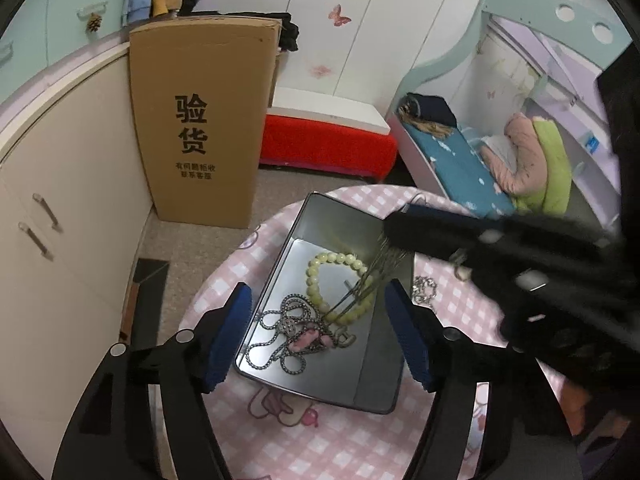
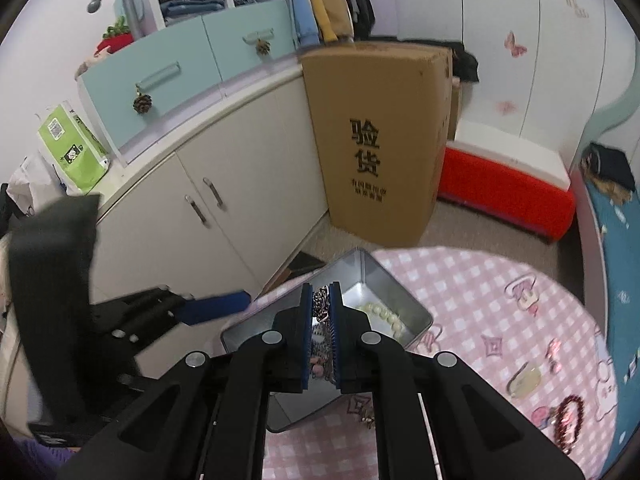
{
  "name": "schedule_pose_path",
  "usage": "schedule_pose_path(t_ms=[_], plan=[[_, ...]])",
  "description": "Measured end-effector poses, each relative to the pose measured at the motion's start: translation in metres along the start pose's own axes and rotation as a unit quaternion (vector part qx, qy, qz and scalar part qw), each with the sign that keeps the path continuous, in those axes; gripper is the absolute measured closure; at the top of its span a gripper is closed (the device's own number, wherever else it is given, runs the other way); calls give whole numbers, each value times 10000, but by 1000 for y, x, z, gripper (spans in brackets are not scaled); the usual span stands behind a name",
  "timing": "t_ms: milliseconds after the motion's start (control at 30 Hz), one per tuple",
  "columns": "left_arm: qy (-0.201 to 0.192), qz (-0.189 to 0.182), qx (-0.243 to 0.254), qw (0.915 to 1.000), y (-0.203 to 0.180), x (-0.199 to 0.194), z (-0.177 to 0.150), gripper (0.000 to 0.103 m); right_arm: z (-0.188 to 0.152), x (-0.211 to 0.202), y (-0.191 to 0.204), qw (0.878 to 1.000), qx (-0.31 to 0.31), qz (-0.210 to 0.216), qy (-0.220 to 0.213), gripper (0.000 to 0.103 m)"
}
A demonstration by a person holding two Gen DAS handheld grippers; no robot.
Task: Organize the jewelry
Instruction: 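Lower the pink clip and silver chain into the grey box and open both tools, then grasp the silver bracelet with the left tool while the right tool grasps the red bead bracelet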
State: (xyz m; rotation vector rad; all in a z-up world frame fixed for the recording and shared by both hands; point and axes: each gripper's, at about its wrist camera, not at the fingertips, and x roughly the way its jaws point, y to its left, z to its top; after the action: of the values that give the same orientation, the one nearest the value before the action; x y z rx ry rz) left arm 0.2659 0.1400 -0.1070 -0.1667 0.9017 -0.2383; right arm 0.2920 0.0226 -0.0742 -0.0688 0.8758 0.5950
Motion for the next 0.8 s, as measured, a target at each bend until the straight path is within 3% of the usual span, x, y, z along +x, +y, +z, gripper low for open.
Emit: schedule_pose_path(t_ms=[100,200,300,467,633,800], plan=[[29,-200,-157,9997,3,-3,2,35,-4,4,-6,9997,218,92,19,92],[-11,-140,-251,9996,4,-8,2,35,-4,-1,-7,9996,253,107,-48,91],[-100,-42,-305,9995,2,-16,3,35,-4,-12,-10,9993,301,78,-186,64],[-434,365,-315,9979,-13,-38,4,29,-8,-45,-25,9982,369,-63,-476,58],[-724,172,-148,9971,-51,-56,3,22,-25,-84,-55,9954,467,-365,-756,51],[-576,-74,212,9981,-99,-43,0,22,-54,-114,-98,9913,756,-643,-861,50]])
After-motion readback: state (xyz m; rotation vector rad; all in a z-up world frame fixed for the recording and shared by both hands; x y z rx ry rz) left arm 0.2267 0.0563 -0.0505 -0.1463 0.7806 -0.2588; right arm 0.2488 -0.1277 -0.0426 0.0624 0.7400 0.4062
